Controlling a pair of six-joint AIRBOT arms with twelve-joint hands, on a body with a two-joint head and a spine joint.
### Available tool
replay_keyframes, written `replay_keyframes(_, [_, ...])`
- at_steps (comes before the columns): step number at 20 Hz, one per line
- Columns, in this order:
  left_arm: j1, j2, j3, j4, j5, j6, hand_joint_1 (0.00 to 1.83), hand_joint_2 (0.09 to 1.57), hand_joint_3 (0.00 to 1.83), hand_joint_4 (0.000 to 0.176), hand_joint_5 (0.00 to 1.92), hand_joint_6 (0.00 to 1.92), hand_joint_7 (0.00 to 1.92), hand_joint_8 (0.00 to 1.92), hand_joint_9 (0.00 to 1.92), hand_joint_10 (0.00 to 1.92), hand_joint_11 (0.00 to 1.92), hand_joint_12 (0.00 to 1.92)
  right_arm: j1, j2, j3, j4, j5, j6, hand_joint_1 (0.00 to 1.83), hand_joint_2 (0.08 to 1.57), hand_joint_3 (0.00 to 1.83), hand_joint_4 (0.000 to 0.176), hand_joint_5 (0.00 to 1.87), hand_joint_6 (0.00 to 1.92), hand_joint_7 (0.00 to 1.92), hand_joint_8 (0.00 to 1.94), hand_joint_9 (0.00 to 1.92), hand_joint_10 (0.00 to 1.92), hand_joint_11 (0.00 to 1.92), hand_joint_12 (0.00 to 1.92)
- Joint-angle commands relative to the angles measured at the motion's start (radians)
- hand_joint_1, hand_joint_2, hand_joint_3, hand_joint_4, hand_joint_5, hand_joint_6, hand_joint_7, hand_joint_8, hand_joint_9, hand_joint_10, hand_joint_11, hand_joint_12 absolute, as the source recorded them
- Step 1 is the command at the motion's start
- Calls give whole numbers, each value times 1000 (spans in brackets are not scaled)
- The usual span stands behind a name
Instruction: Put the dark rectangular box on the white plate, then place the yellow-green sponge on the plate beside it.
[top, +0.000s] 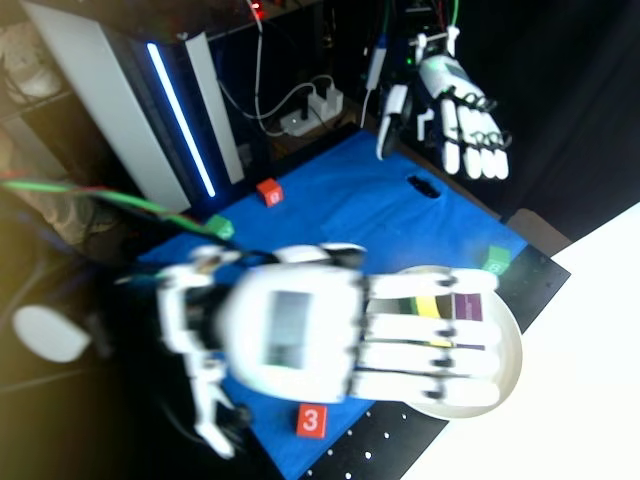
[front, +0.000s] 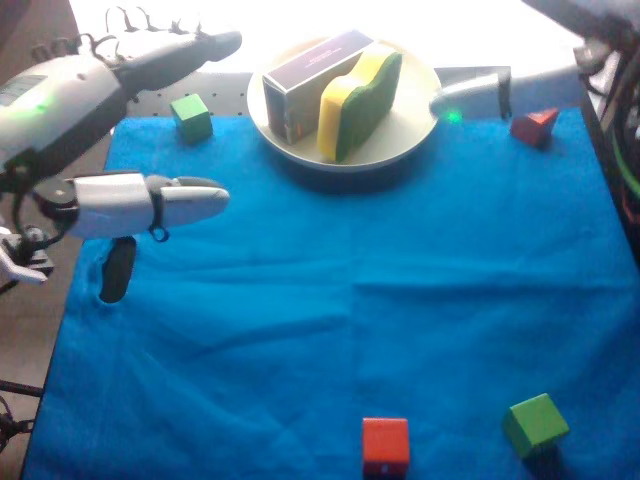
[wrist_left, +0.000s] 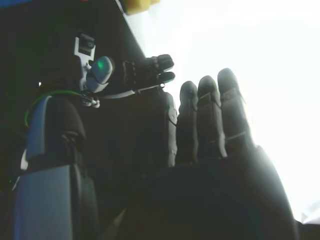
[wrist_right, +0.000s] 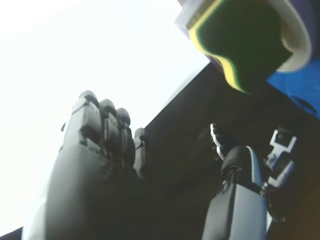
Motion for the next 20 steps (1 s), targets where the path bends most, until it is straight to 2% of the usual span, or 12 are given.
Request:
replay_keyframes(1, [-4,11,-4,-18,-160,-3,640,972,0,83,142,0,128,1,75,2,0,340,-1,23,-21,78,202,-7,746,821,1,169,56,0,71,0,2,0,9,4])
replay_keyframes(3, [19,29,-26,-22,-204,-3,542,928,0,109,111,1,108,0,88,3,0,489,-75,94,-117,161,306,-73,798,823,2,130,73,7,108,14,37,14,43,19])
replay_keyframes(4, [30,37,-36,-24,-224,-3,499,906,0,114,78,0,84,0,74,0,0,507,-122,125,-161,204,366,-100,783,841,9,131,64,2,101,9,24,7,8,3])
replay_keyframes(5, [41,44,-46,-27,-242,-3,582,894,0,117,100,4,40,7,14,0,0,267,-169,150,-198,243,425,-116,802,847,10,133,53,0,100,7,5,1,1,0])
replay_keyframes(7, [70,61,-65,-37,-279,-6,519,903,0,108,100,2,49,12,7,2,0,207,-272,190,-262,322,538,-132,883,855,10,132,71,7,94,3,0,0,0,0])
replay_keyframes(8, [87,69,-74,-47,-299,-7,359,941,0,81,85,0,59,8,36,3,18,304,-318,207,-289,349,577,-135,843,863,12,135,56,1,58,0,0,0,0,0])
replay_keyframes(11, [151,80,-101,-94,-373,-7,228,965,0,99,106,2,44,2,65,3,0,562,-452,255,-376,447,697,-173,828,795,0,164,49,2,4,0,0,0,0,0])
replay_keyframes(12, [165,80,-106,-107,-389,-8,218,994,5,73,104,0,66,4,86,6,0,620,-485,261,-392,471,729,-173,852,798,0,174,46,1,0,0,0,0,0,0])
replay_keyframes(14, [194,80,-118,-134,-418,-11,199,988,0,52,82,0,51,1,79,1,0,603,-546,270,-425,508,780,-173,830,798,0,167,30,0,0,0,0,0,0,0])
replay_keyframes(16, [225,80,-126,-158,-446,-16,233,981,0,55,85,1,50,3,68,3,0,516,-562,271,-436,518,785,-173,781,791,0,151,27,0,6,2,0,0,0,0])
replay_keyframes(19, [253,80,-129,-182,-486,-33,315,968,0,74,73,0,49,1,53,2,0,470,-564,271,-437,529,785,-173,764,789,0,161,33,2,11,4,0,0,0,0])
replay_keyframes(20, [253,80,-129,-182,-487,-33,363,969,0,79,72,0,52,2,60,5,0,462,-565,271,-437,532,785,-173,757,793,0,157,32,1,10,3,0,0,0,0])
